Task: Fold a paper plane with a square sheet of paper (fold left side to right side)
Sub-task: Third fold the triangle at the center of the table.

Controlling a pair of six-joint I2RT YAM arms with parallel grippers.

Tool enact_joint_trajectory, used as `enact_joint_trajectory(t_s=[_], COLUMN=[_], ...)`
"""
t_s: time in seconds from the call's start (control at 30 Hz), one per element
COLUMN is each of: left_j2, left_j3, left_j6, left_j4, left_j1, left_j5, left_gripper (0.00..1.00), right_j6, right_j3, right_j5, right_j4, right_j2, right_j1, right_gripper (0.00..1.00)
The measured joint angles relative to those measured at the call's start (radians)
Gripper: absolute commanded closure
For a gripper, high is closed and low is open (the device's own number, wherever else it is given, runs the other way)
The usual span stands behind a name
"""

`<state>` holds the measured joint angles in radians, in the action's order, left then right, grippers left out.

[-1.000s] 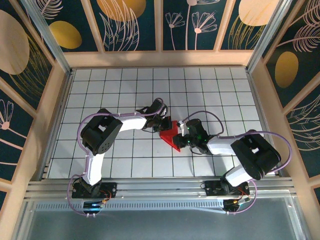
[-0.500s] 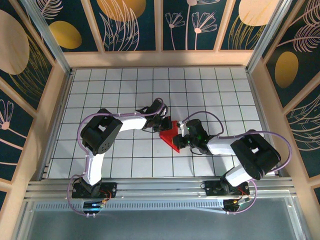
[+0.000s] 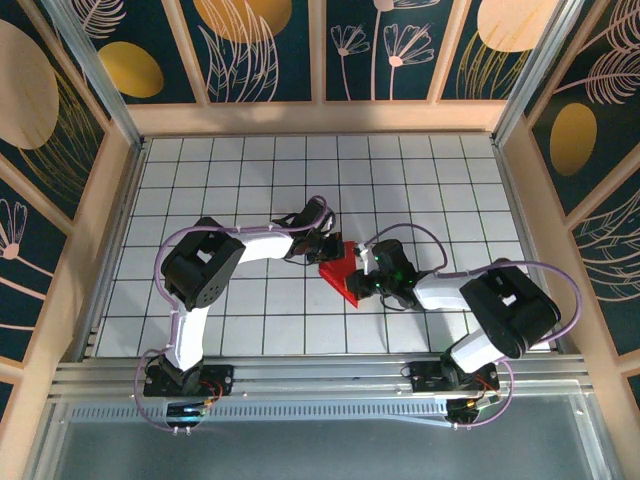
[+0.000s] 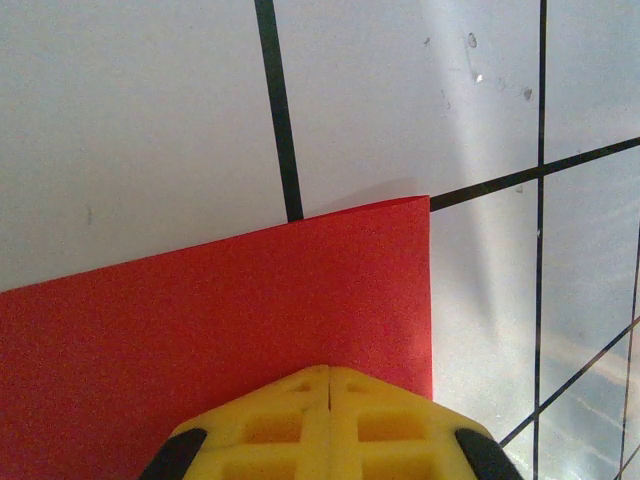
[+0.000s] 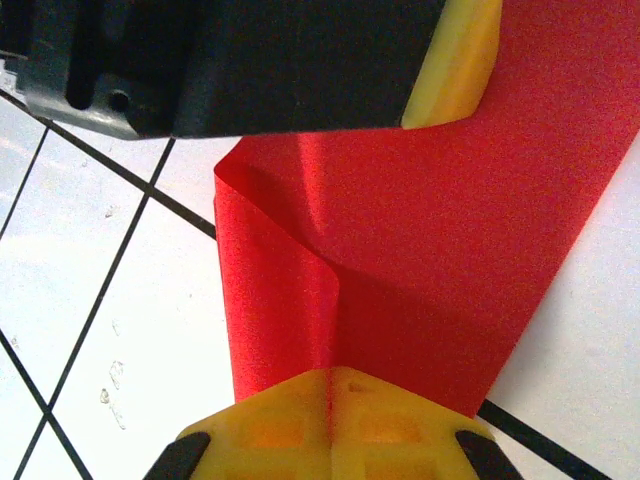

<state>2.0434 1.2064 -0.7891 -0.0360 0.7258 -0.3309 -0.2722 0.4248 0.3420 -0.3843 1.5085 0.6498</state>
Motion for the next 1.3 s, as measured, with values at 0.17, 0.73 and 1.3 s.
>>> enact_joint_trajectory(t_s=[0.17, 0.73, 1.3], left_j2=[0.000, 0.000, -0.369], left_j3=[0.000, 0.033, -0.309], left_j6=[0.000, 0.014, 0.010], left_j4=[0.000, -0.050, 0.027], left_j1=[0.000, -0.007, -0.055], left_j5=[0.000, 0.027, 0.046], left_gripper=[1.00, 0.92, 0.98], right_j6=[0.000, 0.000, 0.000], right_j3=[0.001, 0.005, 0.005], right_j5=[0.000, 0.008, 0.009], right_j4=[0.000, -0.022, -0.026], right_j2=[0.008, 0.029, 0.031], right_j1=[0.000, 0.000, 0.000], right_gripper=[1.00, 1.00, 1.00])
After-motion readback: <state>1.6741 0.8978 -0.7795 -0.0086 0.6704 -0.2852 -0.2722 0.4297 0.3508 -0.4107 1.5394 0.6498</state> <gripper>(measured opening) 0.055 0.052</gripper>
